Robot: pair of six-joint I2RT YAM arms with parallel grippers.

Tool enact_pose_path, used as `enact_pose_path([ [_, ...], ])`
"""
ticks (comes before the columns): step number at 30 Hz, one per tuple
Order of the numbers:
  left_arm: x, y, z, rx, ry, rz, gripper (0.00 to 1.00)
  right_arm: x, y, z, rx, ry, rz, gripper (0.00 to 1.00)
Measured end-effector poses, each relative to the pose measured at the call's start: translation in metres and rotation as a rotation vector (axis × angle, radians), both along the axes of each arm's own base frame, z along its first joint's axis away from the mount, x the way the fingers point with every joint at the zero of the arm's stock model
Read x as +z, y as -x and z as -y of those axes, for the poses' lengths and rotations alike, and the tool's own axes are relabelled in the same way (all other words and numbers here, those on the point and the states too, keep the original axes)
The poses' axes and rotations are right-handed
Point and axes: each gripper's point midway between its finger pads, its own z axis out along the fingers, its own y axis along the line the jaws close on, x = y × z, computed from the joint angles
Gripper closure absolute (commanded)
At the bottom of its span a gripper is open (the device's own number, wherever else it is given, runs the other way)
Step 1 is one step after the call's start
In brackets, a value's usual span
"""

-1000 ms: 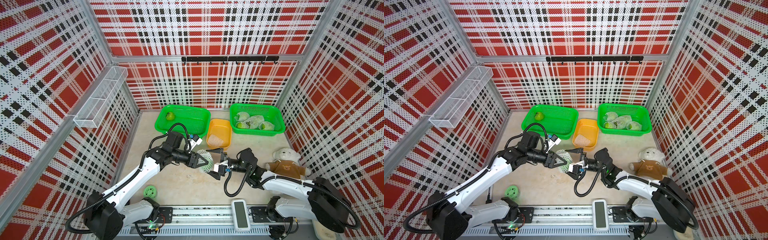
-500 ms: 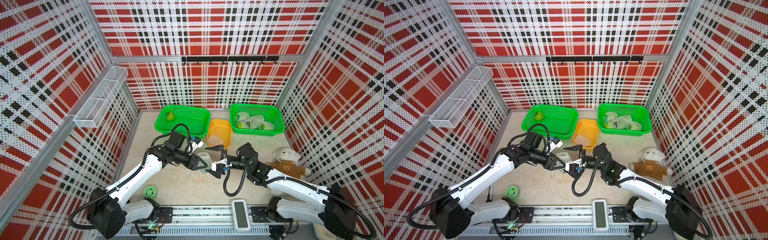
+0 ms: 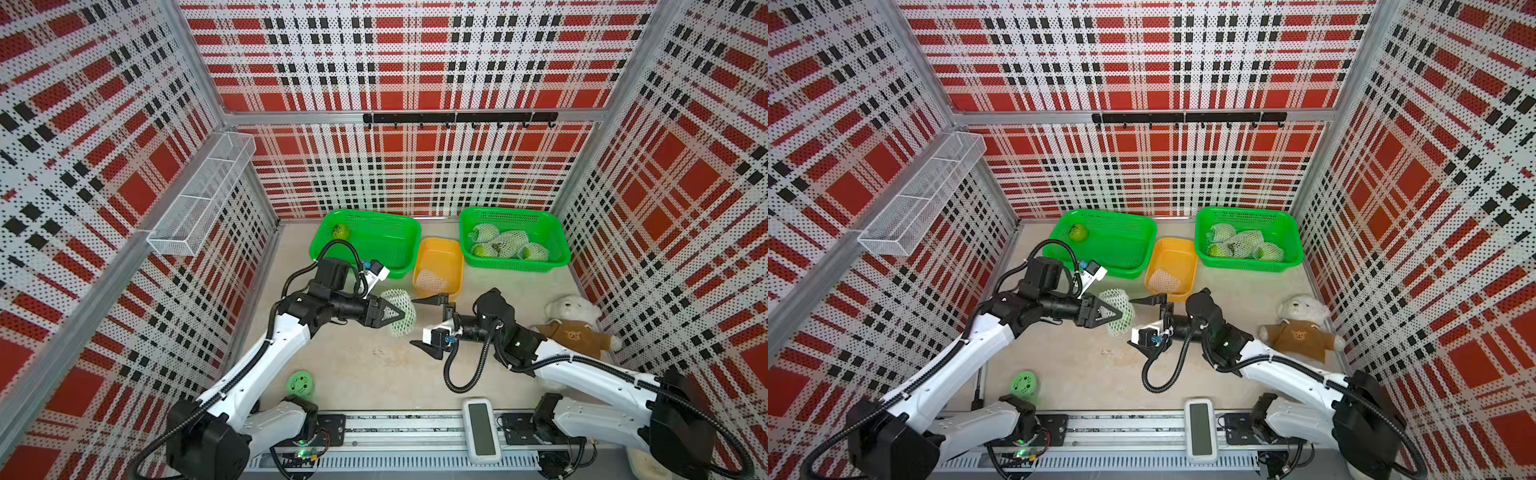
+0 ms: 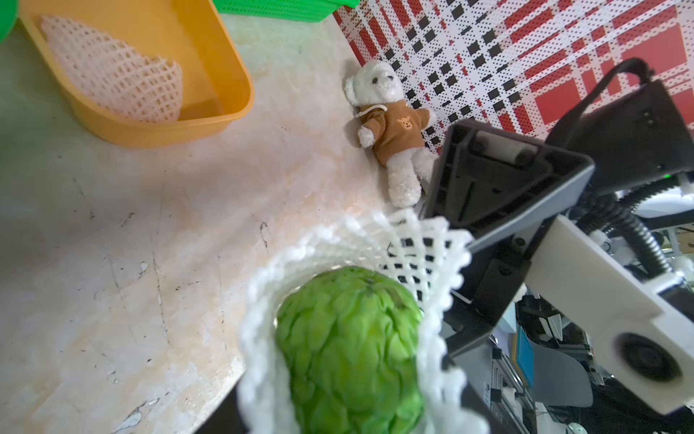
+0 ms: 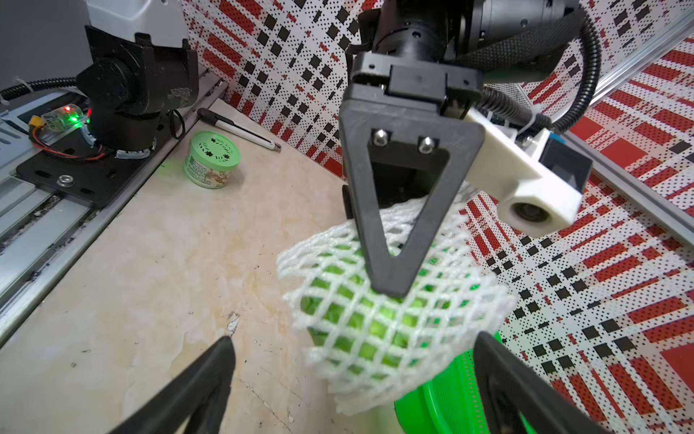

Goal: Sleeve custard apples in foam nets
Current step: Pick up the custard apple from the center of the board.

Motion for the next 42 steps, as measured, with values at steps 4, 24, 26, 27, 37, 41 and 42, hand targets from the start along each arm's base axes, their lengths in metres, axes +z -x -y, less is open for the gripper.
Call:
enact_pose_path([
  [4,0.002,0.01,0.007,-0.044,0.013,-0.003,0.56,0.001,-0.007,-0.004,-0.023,-0.014,0.018,0.0],
  [24,0.002,0.024,0.019,-0.114,0.012,0.009,0.45,-0.006,0.008,-0.008,0.055,0.047,0.023,0.41],
  [26,0.002,0.025,0.019,-0.115,0.013,0.01,0.34,-0.006,0.008,-0.008,0.052,0.048,0.02,0.43],
  [27,0.002,0.025,0.019,-0.116,0.013,0.01,0.28,-0.006,0.008,-0.008,0.05,0.047,0.013,0.43],
  [37,0.014,0.012,0.005,-0.038,0.035,0.036,0.01,0.015,-0.004,-0.01,-0.012,-0.011,-0.013,0.4],
  [41,0.043,-0.015,-0.03,0.133,0.097,0.134,0.01,0.014,-0.014,-0.005,-0.054,-0.005,-0.054,0.4],
  [42,0.051,-0.022,-0.041,0.184,0.112,0.162,0.01,0.014,-0.019,-0.002,-0.077,0.001,-0.078,0.41],
])
